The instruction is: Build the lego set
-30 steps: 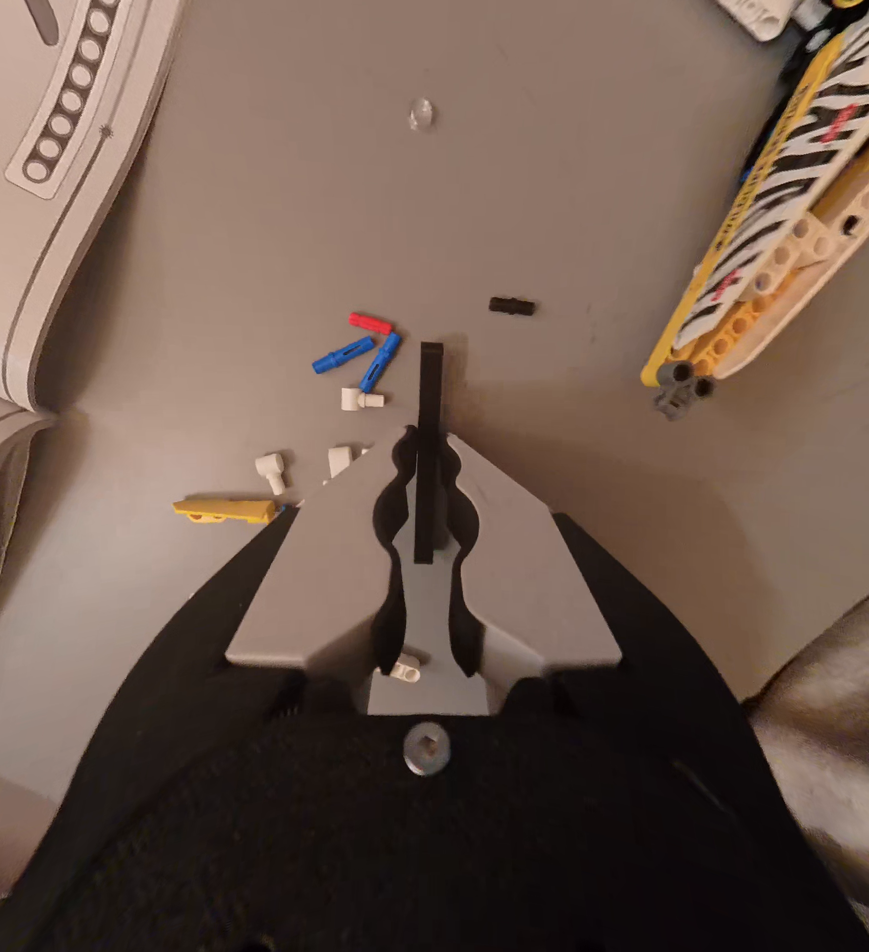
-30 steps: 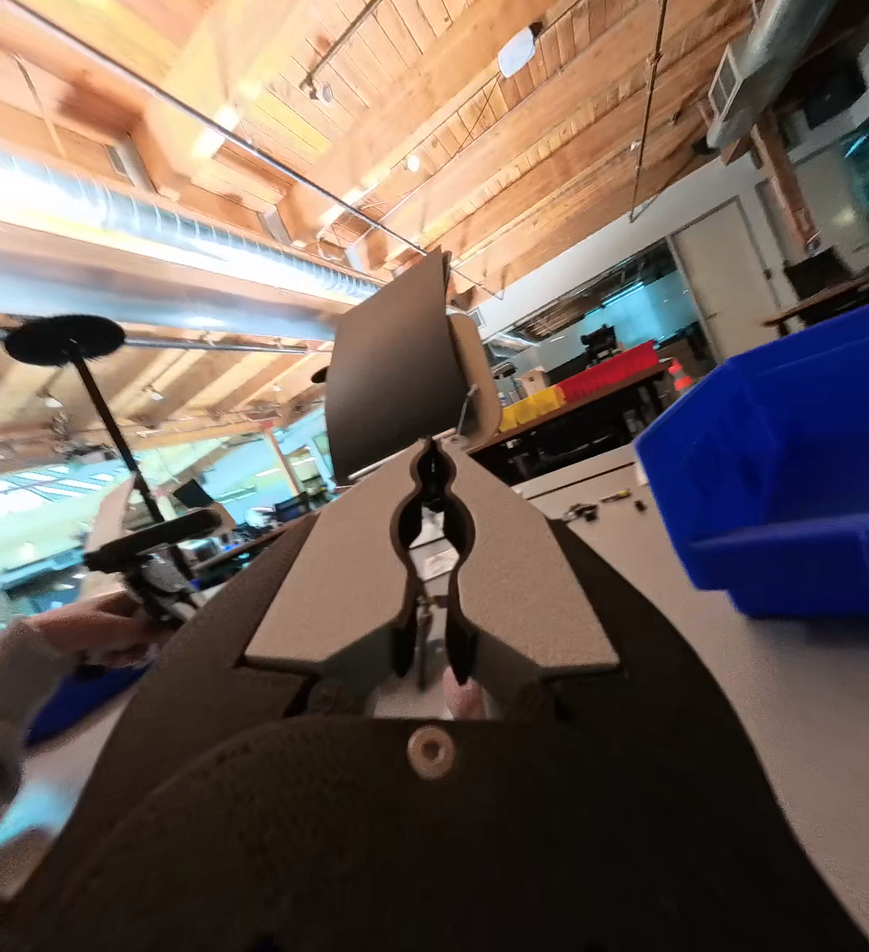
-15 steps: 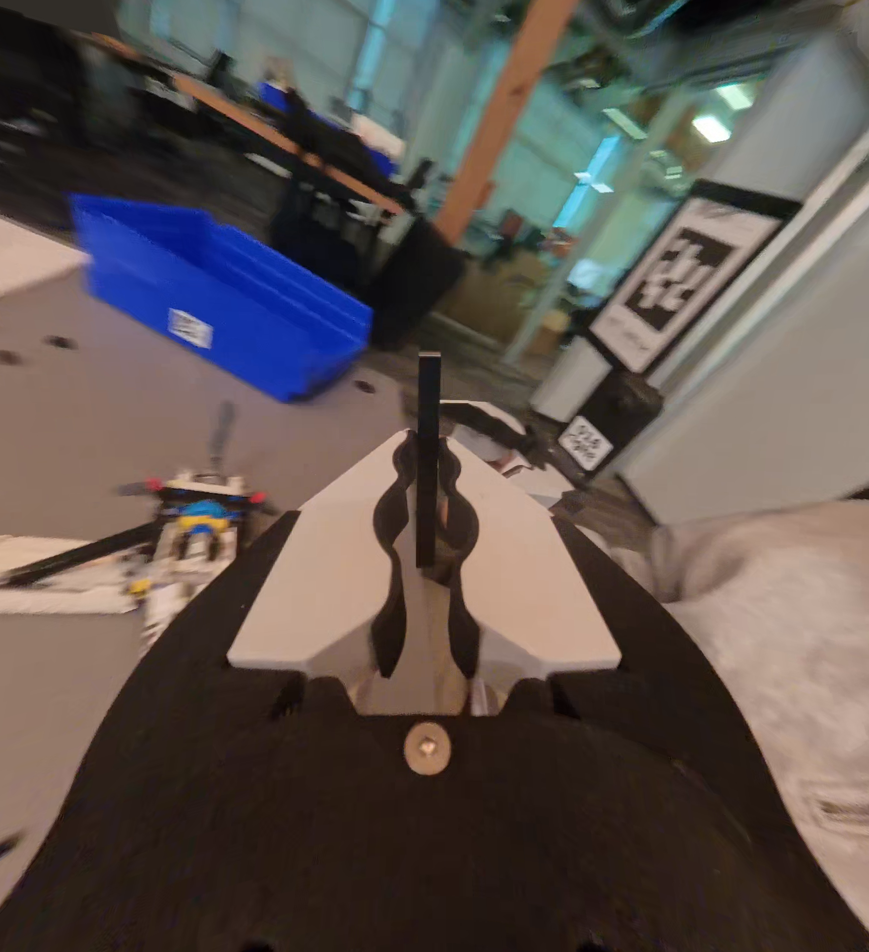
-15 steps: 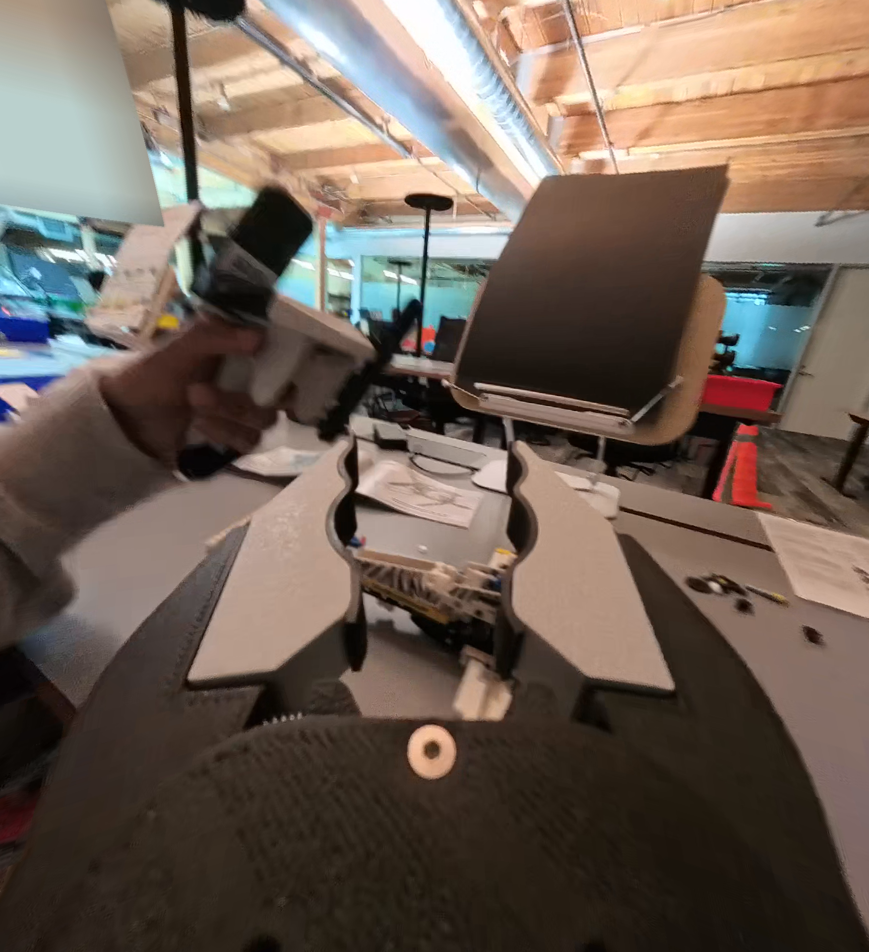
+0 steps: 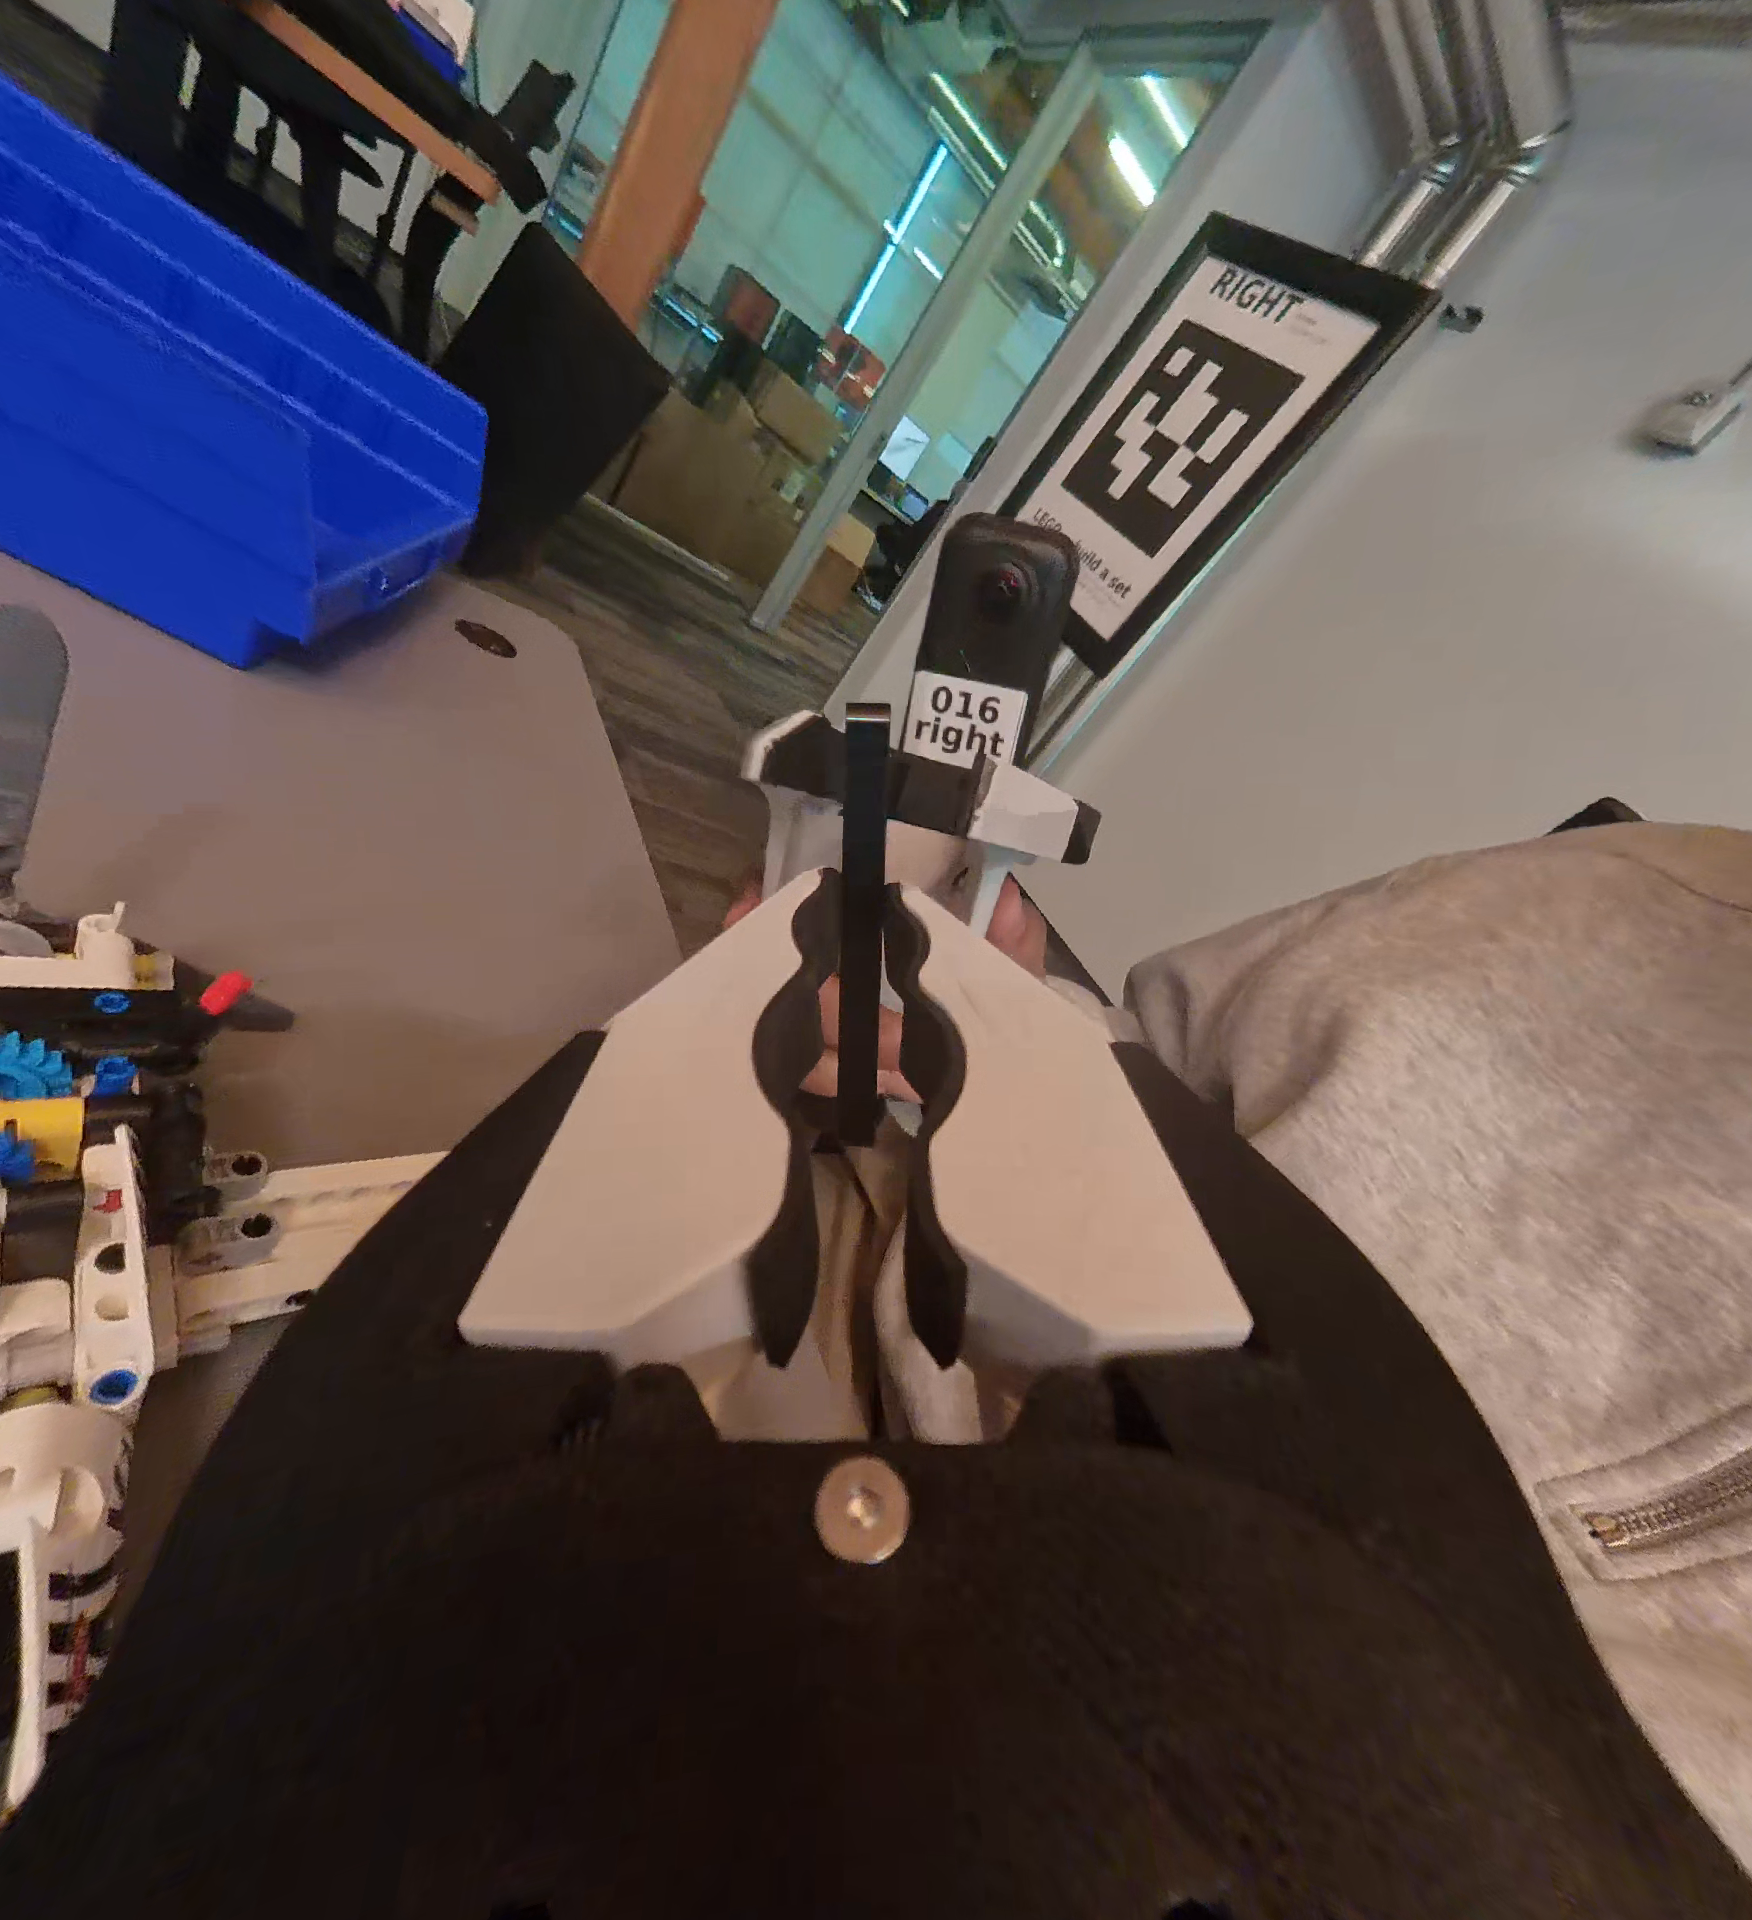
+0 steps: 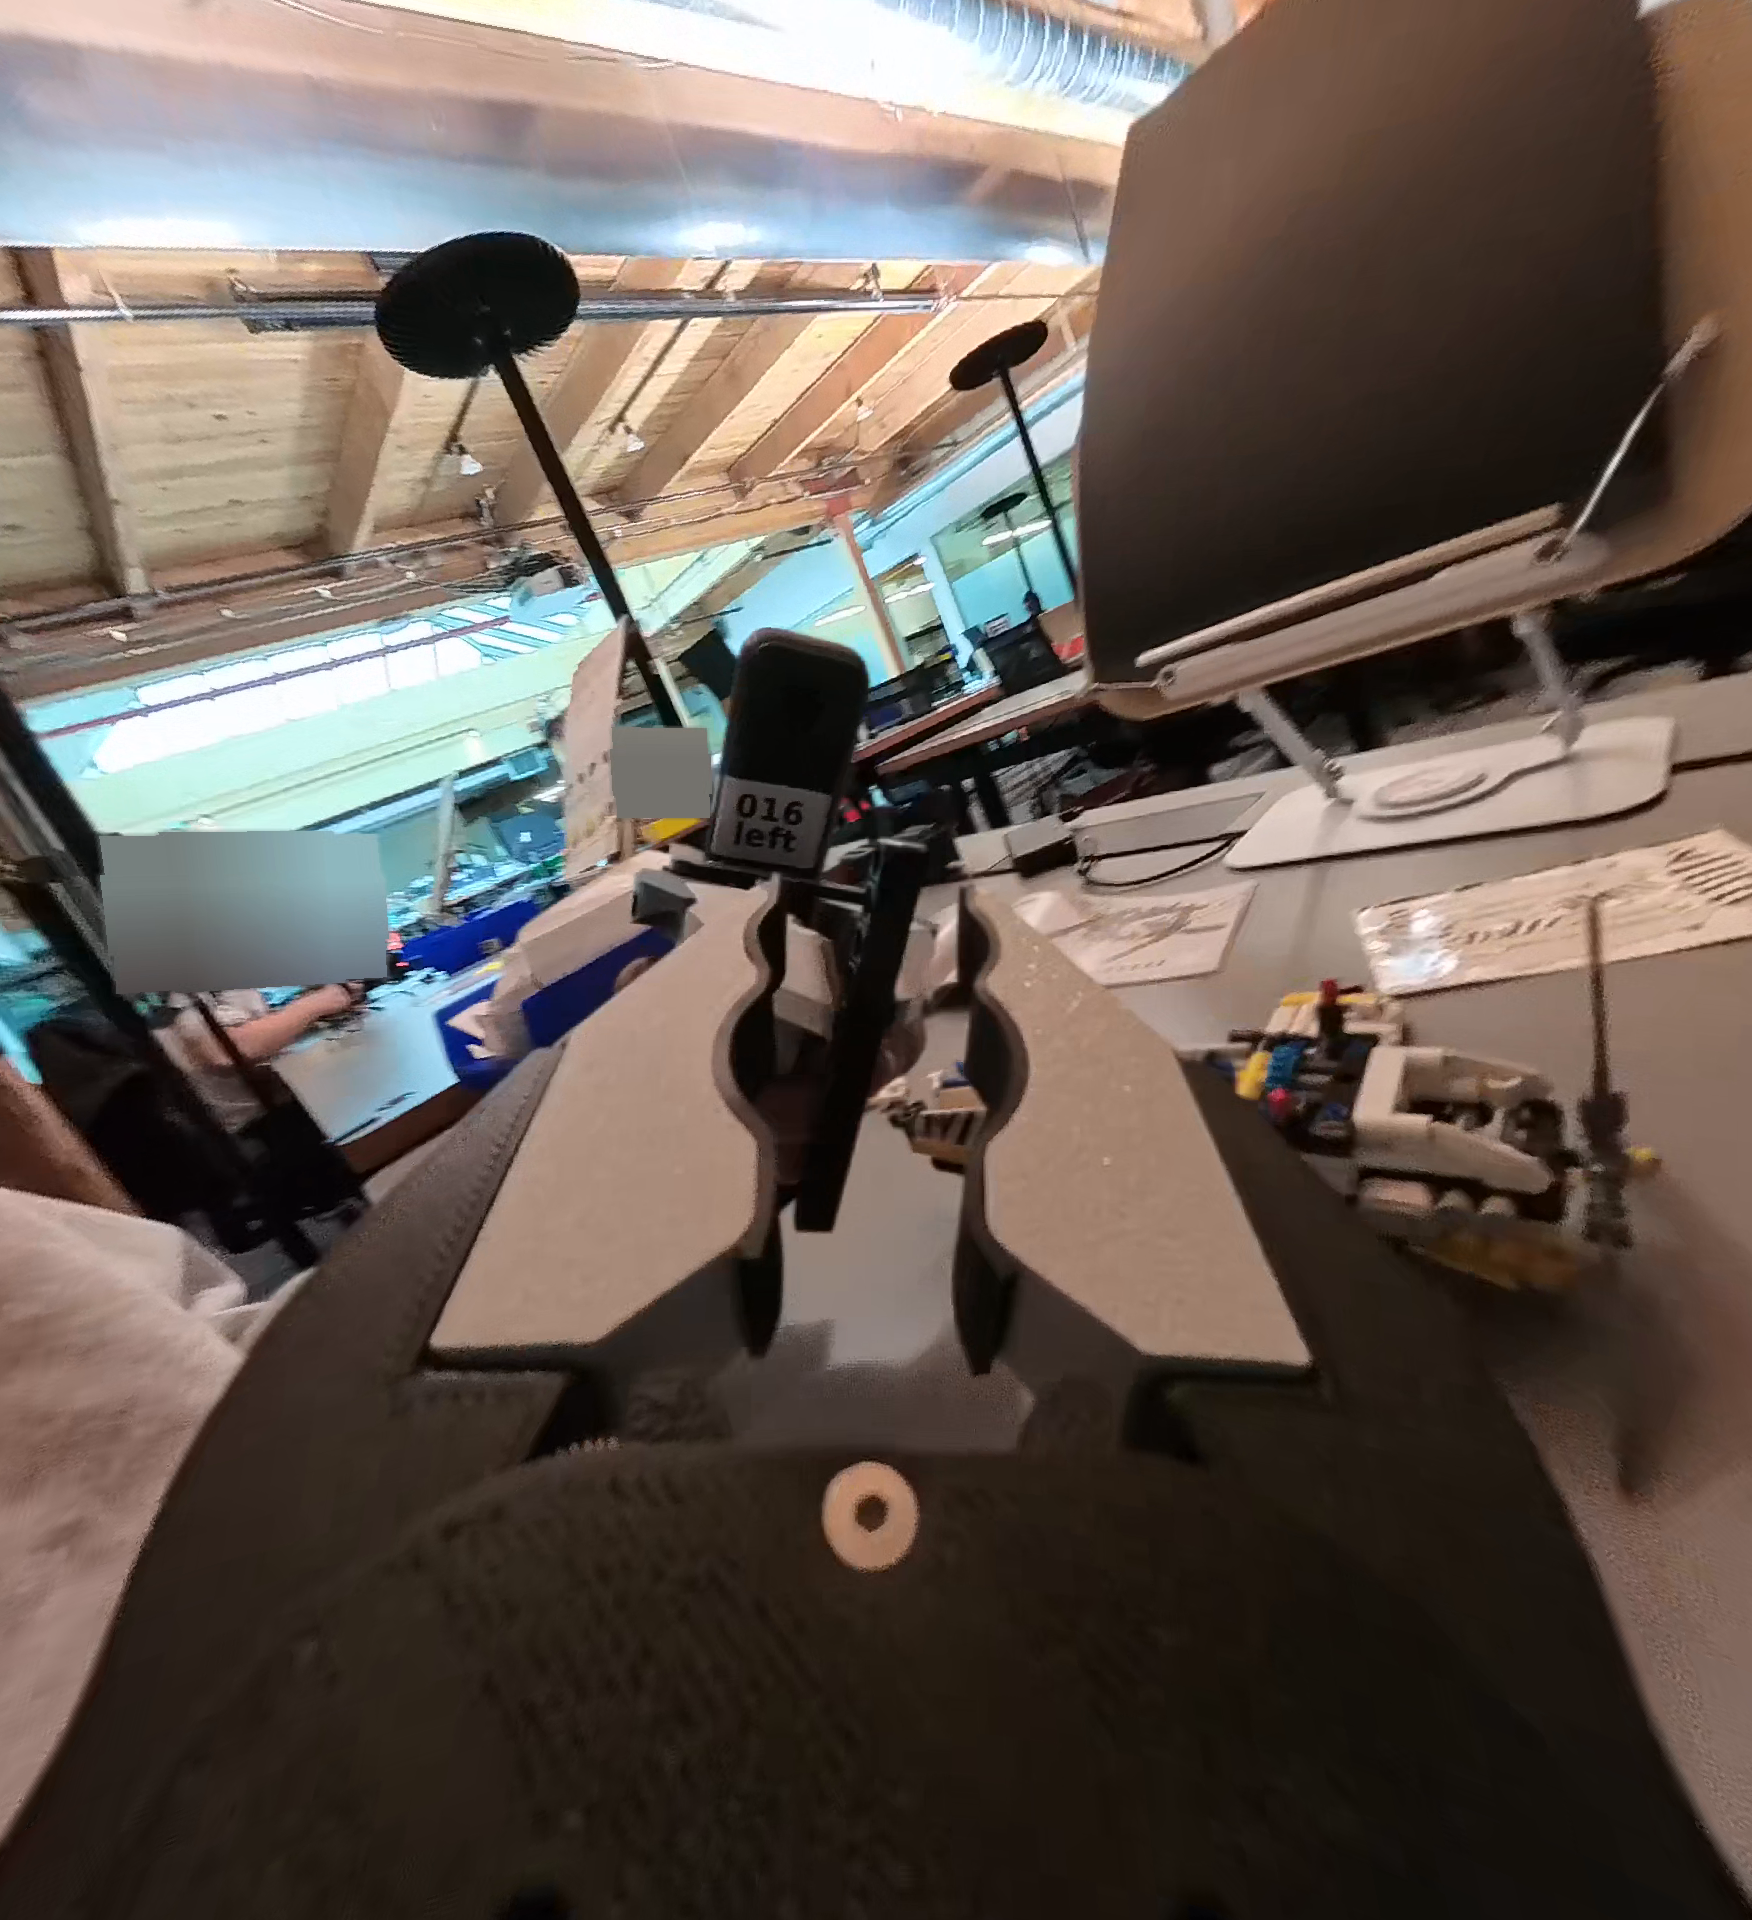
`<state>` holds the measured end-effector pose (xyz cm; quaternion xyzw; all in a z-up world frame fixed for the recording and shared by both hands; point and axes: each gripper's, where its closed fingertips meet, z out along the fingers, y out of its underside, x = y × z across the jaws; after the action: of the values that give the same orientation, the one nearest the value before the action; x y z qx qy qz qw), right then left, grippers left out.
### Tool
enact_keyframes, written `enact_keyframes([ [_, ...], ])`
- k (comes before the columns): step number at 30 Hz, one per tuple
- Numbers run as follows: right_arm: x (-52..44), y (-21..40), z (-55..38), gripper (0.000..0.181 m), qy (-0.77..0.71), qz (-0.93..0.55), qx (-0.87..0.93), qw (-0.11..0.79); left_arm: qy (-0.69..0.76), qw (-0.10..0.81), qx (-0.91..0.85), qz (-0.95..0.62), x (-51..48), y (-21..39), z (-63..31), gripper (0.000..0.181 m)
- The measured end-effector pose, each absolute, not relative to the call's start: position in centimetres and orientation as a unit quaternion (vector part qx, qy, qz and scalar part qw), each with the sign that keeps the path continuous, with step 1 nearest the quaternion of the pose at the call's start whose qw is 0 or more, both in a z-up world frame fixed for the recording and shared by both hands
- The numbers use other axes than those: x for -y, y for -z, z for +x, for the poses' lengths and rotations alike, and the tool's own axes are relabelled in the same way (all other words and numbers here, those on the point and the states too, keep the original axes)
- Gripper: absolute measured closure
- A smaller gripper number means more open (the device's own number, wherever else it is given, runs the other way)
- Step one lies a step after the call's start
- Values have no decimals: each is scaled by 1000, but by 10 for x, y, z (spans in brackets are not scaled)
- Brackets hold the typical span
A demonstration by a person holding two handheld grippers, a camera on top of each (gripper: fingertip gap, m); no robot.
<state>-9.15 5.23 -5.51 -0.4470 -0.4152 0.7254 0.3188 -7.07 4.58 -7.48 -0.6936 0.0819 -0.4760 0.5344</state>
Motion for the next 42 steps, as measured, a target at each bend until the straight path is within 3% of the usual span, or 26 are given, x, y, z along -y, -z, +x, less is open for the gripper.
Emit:
enact_keyframes([
  [4,-53,65,-95,174,-729,-459,417,291,477,530,-83,-696,-49,82,-70,177],
  [10,-56,70,-98,175,-720,-467,426,286,472,525,-64,-705,-52,88,-77,175],
  [14,-67,79,-97,176,-682,-485,442,322,368,532,-33,-762,-54,99,-108,151],
  [19,-75,97,-99,176,-612,-513,486,356,195,517,29,-833,-47,124,-171,140],
  [23,-64,115,-107,175,-562,-527,533,350,183,453,70,-870,-42,159,-188,129],
  [36,-48,162,-127,175,-466,-551,619,311,189,301,15,-935,-24,195,-142,129],
  [42,-50,162,-127,175,-466,-550,622,306,162,336,29,-927,-26,173,-149,131],
])
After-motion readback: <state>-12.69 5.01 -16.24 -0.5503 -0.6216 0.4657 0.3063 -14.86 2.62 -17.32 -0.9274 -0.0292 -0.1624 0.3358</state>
